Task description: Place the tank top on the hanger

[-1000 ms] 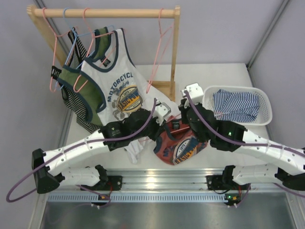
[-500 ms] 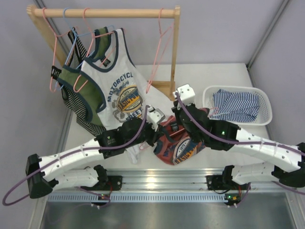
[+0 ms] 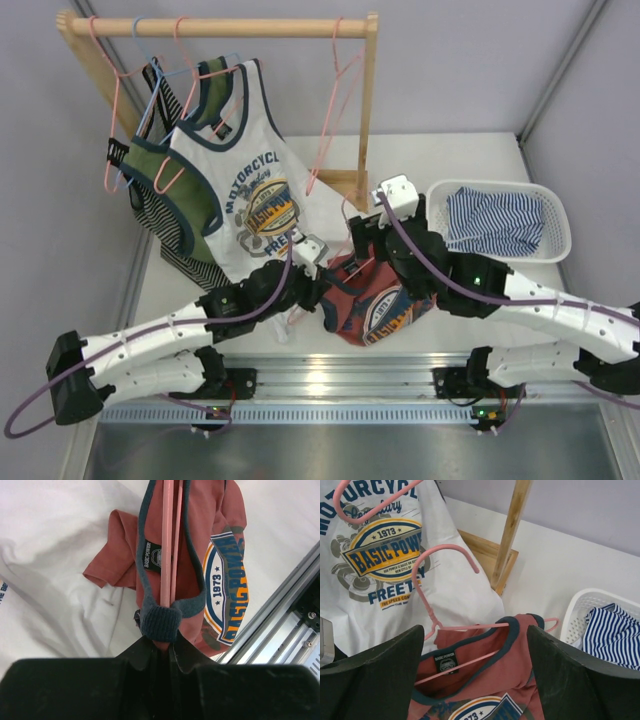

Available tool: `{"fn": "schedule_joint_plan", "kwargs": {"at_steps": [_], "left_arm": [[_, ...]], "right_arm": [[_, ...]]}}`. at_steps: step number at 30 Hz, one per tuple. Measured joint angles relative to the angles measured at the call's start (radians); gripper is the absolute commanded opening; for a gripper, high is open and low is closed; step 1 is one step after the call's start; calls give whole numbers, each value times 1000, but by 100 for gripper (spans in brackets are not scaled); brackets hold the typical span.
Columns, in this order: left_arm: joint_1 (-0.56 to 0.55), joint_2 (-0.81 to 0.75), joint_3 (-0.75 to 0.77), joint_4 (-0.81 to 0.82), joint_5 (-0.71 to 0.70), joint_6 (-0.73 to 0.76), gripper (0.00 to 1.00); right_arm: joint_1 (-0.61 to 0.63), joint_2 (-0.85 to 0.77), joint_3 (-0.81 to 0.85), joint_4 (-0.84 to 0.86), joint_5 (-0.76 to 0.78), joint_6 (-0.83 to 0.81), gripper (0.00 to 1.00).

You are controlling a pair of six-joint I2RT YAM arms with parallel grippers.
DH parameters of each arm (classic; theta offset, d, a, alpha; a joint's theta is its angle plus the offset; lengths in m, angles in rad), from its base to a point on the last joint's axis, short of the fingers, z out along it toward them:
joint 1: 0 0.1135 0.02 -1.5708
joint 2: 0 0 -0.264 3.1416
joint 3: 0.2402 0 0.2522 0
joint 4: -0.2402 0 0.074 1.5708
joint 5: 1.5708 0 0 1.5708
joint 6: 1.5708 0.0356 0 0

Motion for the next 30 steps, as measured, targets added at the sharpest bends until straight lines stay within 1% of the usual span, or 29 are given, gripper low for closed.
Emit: {"fn": "schedule_joint_plan", "kwargs": {"at_steps": [1, 4, 6, 10, 17, 21, 30], "left_arm": [[0, -8, -11, 5, -4, -6, 0], [0, -36, -45, 15, -18, -25, 0], [0, -53, -64, 23, -26, -40, 0], [0, -76, -105, 45, -38, -73, 0], [0, -89, -163, 57, -47, -120, 0], [0, -125, -189, 57, -65, -146, 0], [0, -269, -250, 58, -201, -225, 0]], "right_arm": [[0, -9, 0, 1, 6, -1, 87], [0, -39, 0, 2, 28, -1, 92], [0, -63, 0, 3, 44, -1, 94], [0, -106, 0, 6, 68, 2, 100], [0, -151, 0, 6, 100, 2, 100], [0, -162, -1, 5, 109, 2, 100], [0, -180, -3, 2, 120, 6, 100]]}}
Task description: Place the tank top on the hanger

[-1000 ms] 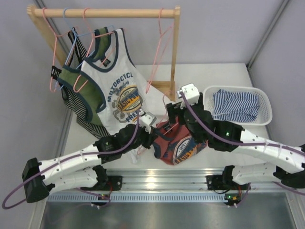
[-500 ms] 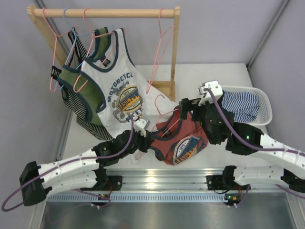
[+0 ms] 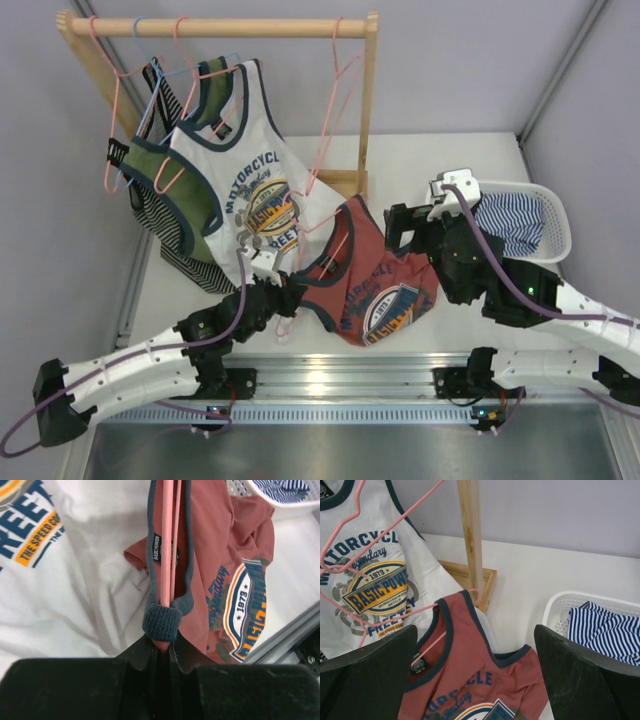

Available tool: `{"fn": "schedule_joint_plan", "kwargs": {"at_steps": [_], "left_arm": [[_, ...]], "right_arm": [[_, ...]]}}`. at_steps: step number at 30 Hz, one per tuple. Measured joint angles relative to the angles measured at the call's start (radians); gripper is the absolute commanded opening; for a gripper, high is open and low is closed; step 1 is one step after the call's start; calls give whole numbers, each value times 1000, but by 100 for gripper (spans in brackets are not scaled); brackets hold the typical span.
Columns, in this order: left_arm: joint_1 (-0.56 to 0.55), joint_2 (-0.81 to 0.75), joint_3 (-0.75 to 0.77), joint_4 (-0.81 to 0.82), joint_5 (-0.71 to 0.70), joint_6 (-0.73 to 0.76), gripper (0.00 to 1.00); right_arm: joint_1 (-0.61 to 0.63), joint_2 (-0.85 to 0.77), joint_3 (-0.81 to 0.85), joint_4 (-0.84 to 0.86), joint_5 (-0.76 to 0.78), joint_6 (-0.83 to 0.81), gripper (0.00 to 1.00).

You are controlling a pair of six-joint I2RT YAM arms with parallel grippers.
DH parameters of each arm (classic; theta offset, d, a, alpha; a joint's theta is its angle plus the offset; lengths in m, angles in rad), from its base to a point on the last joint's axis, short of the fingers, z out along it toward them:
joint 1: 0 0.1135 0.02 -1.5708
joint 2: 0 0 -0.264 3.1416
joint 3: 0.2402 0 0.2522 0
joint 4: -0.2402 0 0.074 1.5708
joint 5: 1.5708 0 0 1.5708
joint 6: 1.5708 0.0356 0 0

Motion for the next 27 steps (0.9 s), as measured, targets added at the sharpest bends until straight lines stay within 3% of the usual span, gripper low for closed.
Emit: {"fn": "schedule_joint_plan", "kwargs": {"at_steps": [11, 27], "left_arm": [[0, -149, -19, -44, -172, -42, 0], [0, -130, 410, -355, -389, 69, 0]], "right_arm": [[0, -5, -14, -11, 3, 3, 100], [0, -5, -14, -19, 2, 3, 100]]}}
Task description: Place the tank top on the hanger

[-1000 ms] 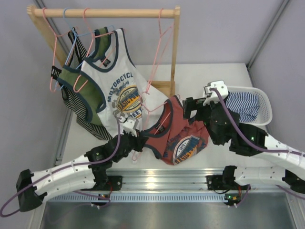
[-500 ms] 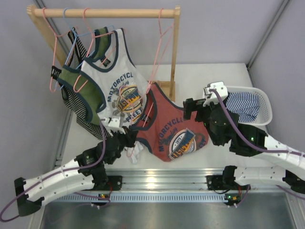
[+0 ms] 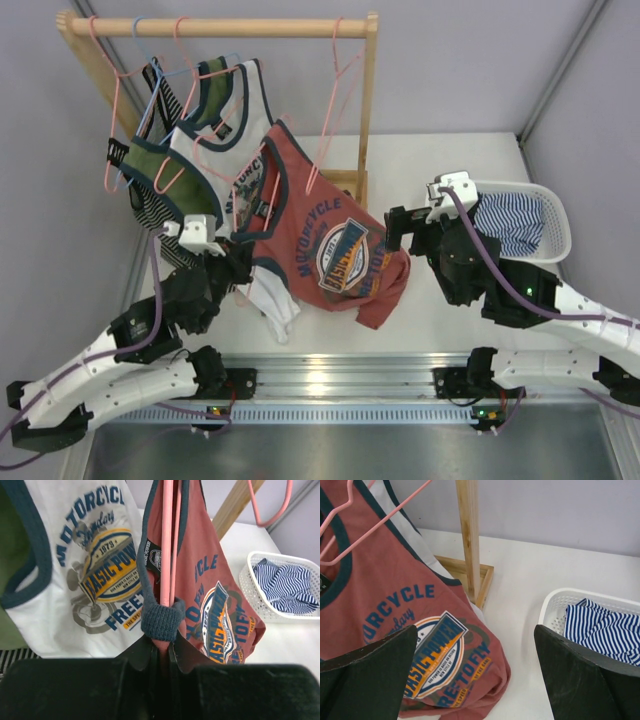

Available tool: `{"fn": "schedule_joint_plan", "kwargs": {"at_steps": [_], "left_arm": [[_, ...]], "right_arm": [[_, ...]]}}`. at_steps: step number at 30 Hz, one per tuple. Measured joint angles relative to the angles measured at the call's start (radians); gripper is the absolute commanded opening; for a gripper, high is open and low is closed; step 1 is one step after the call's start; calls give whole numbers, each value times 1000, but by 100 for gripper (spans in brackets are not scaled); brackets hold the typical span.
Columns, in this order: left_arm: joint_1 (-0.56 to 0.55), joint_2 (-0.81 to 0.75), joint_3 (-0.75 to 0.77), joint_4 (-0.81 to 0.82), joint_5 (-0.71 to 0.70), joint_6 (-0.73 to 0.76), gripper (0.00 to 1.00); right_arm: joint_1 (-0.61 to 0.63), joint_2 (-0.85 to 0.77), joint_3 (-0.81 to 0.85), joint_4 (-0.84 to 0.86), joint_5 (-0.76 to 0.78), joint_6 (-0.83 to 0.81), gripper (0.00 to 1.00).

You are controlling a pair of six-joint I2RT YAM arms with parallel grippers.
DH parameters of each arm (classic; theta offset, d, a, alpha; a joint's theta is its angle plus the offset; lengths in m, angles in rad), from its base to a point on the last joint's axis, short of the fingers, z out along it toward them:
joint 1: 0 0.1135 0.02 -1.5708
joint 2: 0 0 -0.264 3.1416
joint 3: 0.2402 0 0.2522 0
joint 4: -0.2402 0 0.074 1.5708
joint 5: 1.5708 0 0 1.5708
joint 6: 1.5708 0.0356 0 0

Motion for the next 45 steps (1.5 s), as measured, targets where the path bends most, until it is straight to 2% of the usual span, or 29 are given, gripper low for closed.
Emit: {"fn": "schedule_joint_plan", "kwargs": {"at_steps": [15, 24, 31, 39, 45], "left_arm": [[0, 163, 491, -229, -91, 179, 0], [0, 223, 685, -294, -127, 271, 0], [0, 325, 882, -387, -138, 305, 0], [0, 386, 944, -527, -125, 255, 0], [0, 398, 818, -574, -76, 192, 0]], "right_arm": [[0, 13, 2, -1, -4, 0, 100], [0, 16, 2, -2, -8, 0, 100], [0, 26, 2, -2, -8, 0, 100], [0, 31, 2, -2, -13, 0, 100], [0, 30, 2, -2, -21, 5, 100]]}}
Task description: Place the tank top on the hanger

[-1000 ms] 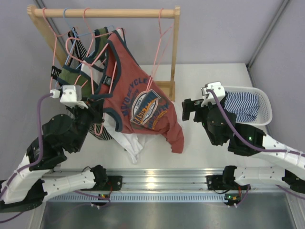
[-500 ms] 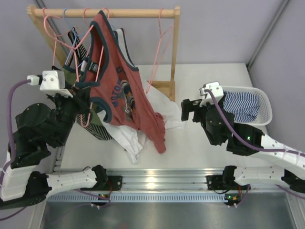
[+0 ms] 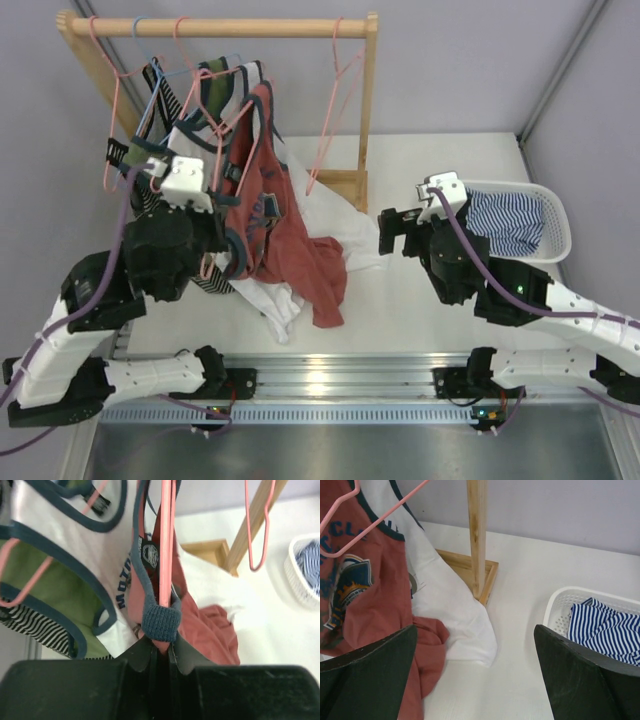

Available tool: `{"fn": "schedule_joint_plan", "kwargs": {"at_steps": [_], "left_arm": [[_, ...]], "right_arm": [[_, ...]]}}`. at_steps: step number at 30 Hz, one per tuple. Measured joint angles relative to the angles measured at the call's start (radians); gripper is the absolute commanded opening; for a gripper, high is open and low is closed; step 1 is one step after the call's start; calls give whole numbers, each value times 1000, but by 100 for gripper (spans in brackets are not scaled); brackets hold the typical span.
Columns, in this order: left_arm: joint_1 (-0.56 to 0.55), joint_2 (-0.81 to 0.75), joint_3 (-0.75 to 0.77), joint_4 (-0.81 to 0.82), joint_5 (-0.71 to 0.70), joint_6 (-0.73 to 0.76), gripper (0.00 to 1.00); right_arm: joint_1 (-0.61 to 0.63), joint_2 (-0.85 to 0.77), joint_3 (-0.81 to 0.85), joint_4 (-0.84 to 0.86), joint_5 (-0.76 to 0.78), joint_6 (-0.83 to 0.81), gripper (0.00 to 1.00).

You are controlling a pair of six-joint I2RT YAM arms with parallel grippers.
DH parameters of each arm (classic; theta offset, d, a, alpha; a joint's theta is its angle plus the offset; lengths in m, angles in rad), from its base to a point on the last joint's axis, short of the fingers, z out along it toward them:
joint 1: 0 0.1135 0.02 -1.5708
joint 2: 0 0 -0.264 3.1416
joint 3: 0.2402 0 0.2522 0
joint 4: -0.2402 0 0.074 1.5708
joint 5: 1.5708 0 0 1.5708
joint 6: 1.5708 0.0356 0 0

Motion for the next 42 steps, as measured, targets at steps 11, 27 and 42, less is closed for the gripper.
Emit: {"fn": "schedule_joint_plan", "kwargs": {"at_steps": [11, 27, 42], "left_arm": [[210, 124, -103, 40, 253, 7, 0], [504, 146, -135, 263, 510, 110, 0], [604, 235, -46, 353, 605, 129, 0]], "right_arm": [[0, -14, -21, -6, -21, 28, 100], [0, -57, -40, -20, -29, 45, 100], [0, -51, -40, -19, -33, 29, 100]]}}
